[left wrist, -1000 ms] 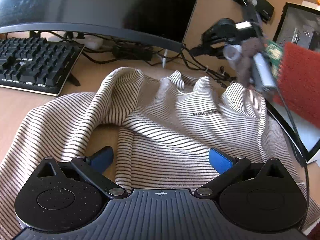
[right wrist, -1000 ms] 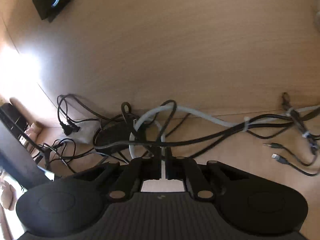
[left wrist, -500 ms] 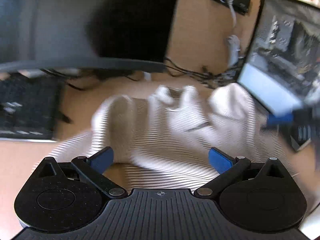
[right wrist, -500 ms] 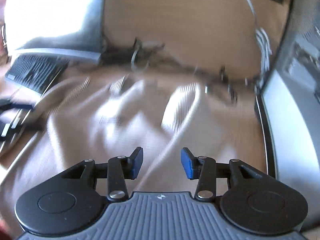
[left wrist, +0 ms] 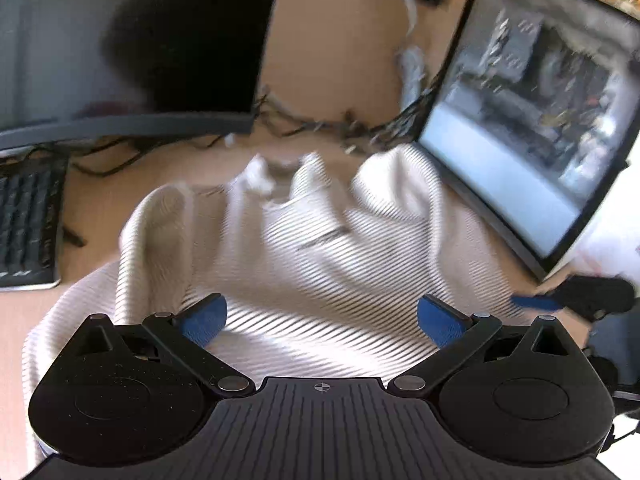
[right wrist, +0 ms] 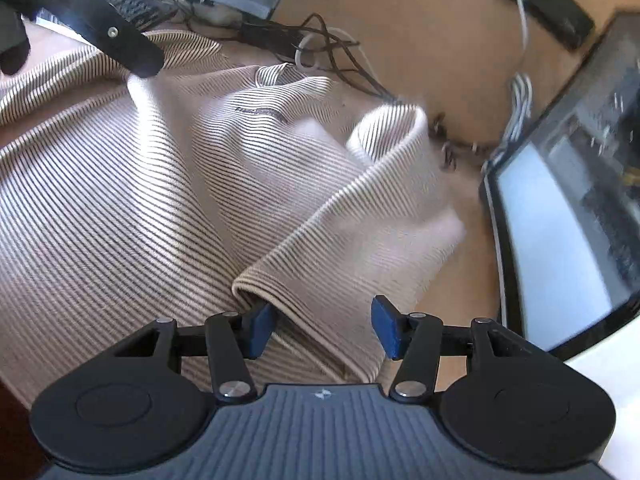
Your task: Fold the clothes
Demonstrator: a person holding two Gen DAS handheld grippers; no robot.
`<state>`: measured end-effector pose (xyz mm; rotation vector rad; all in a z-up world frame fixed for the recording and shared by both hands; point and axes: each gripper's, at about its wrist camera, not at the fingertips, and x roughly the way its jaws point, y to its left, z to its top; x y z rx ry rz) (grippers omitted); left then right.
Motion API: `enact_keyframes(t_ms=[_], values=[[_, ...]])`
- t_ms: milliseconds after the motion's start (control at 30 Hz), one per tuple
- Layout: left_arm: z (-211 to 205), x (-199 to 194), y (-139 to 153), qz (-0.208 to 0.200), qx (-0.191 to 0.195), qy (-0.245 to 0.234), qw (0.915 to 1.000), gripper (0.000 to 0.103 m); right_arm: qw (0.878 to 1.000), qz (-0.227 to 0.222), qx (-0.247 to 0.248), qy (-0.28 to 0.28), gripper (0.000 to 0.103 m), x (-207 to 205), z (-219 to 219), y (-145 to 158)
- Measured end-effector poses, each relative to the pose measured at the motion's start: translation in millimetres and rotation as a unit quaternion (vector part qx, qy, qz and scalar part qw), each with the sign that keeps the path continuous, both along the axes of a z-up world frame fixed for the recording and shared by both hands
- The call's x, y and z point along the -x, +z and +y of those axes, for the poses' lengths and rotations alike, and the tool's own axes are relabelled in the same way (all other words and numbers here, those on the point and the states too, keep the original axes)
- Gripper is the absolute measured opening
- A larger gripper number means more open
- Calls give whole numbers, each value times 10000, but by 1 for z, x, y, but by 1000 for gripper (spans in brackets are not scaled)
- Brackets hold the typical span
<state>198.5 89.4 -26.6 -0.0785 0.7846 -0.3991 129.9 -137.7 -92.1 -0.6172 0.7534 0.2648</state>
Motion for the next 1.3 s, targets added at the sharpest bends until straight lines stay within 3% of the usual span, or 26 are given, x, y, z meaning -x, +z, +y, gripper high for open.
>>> enact_keyframes(t_ms=[133,400,433,467,500,633,767,867,933,1067,1300], values=[[-3,6,3,119,-209,7,9997,103,9998,60,-82,150,52,15,-2,19],[-7,18,2,344,-87,-24,9994,103,9998,-170,80,63,51,7,7,-4],[-7,20,0,401,-51,-50,9992,103,9998,-193,4,2,43,2,9,-4],[-7,20,-3,492,39,-95,9987,103,9997,-127,-166,-103,13,-4,9,-2],[-6,20,-6,584,109,-127,9982,103,9989,-53,-390,-245,4,-11,6,4],[-2,19,-9,700,204,-111,9973,103,9858,-307,-1410,-856,4,-30,-29,57],[5,20,-7,652,245,-46,9976,103,9497,-1158,-2457,-1559,3,-43,-84,141],[11,21,-5,616,276,3,9977,103,9199,-1726,-3157,-1557,3,-55,-104,198],[14,21,-4,592,297,36,9978,103,9111,-1882,-3404,-1363,3,-66,-100,225],[26,19,1,477,474,195,9975,103,9110,-1714,-3642,-894,3,-97,-65,241],[38,9,13,200,960,195,9950,103,9132,-866,-3976,-233,3,-142,23,217]])
